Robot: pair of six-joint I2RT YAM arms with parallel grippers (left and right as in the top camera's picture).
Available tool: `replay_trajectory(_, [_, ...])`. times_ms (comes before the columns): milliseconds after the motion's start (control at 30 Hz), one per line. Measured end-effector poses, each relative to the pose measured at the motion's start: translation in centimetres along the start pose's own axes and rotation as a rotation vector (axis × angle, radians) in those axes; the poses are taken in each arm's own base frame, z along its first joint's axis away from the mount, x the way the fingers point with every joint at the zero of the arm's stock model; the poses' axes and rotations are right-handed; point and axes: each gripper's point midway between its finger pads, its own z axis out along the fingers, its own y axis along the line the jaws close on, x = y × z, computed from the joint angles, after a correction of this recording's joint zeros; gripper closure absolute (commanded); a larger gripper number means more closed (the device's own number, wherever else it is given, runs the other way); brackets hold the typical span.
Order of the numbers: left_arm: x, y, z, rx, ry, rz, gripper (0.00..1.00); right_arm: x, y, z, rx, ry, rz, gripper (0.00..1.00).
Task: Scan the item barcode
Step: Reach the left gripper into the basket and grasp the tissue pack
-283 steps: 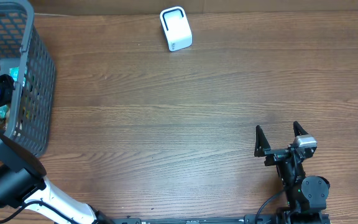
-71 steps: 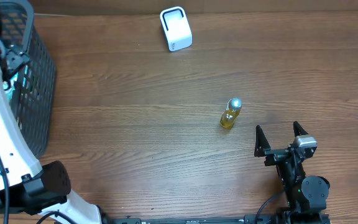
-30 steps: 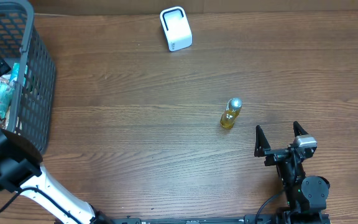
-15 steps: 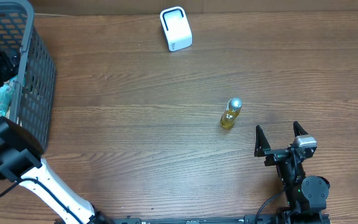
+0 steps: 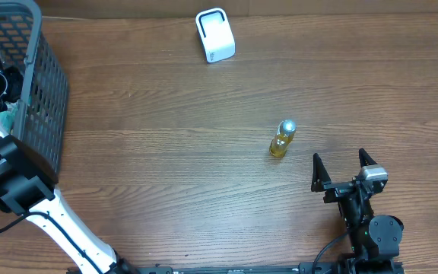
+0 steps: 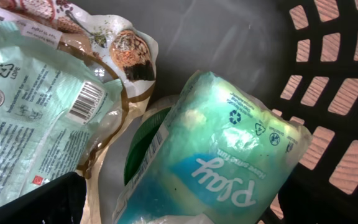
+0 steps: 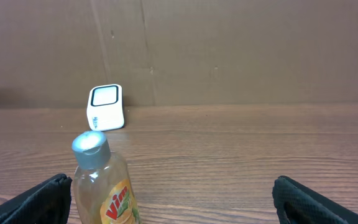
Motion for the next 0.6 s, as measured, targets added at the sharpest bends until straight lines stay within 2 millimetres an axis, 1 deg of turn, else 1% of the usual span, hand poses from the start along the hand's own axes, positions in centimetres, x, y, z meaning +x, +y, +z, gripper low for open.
replay_trajectory(267, [0.3,0.3,0.2,-0.015,0.011,-0.012,0.00,0.0,0.0,0.0,0.000,0.000,0.000,0.00])
replay_trajectory(467, [1.3,0.3,1.9,-0.026,0.050,-0.024,0.00,0.0,0.0,0.0,0.000,0.000,0.000,0.00])
replay_trajectory(600, [2.4,0.6,3.3,-0.033,0.087,-0.033,0.10,0.0,0.0,0.0,0.000,-0.001,0.000,0.00])
